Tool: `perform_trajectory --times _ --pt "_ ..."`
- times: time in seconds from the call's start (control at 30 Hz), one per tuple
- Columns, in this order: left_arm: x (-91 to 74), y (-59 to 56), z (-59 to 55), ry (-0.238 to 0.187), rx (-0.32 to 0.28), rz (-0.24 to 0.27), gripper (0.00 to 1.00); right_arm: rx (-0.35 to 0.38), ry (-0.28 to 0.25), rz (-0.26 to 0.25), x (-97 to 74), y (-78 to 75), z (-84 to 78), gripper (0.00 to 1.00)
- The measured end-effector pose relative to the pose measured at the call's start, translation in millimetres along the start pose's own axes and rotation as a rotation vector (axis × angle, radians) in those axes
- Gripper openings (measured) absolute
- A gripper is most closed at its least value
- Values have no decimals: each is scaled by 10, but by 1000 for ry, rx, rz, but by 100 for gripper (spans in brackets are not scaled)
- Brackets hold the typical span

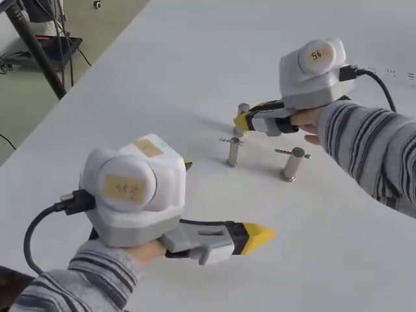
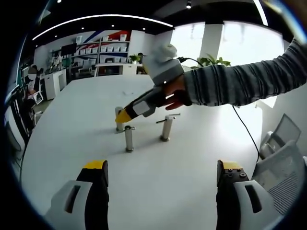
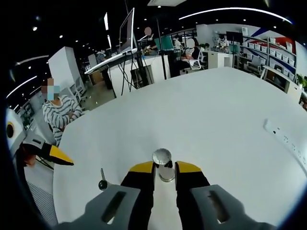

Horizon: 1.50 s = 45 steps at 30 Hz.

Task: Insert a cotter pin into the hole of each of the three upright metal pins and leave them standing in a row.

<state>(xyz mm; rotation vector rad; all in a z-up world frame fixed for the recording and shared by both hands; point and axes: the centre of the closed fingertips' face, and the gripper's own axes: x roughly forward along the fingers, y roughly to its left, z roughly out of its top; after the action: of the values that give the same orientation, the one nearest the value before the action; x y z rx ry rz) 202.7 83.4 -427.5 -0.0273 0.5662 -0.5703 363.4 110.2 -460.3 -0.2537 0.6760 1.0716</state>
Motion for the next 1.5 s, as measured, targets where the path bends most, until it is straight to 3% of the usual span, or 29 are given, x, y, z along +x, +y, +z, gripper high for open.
perform_trajectory --times 0.3,0.73,1.0,1.07,1.23,1.5 --pt "-1 -8 -36 18 6 -6 92 -62 1 3 21 -7 17 10" --pt "-28 14 -73 26 3 1 91 -38 3 12 63 -9 8 10" --pt "-4 -2 -65 28 4 -6 91 -147 23 7 -9 10 -30 8" --pt "0 -10 -61 28 8 -8 91 -158 17 -1 -12 -48 4 8" --pt "-3 -23 -44 21 8 -8 91 -132 -2 -8 -135 -53 41 8" --pt "-45 -63 19 4 18 -8 91 -105 2 -56 -423 -159 -77 8"
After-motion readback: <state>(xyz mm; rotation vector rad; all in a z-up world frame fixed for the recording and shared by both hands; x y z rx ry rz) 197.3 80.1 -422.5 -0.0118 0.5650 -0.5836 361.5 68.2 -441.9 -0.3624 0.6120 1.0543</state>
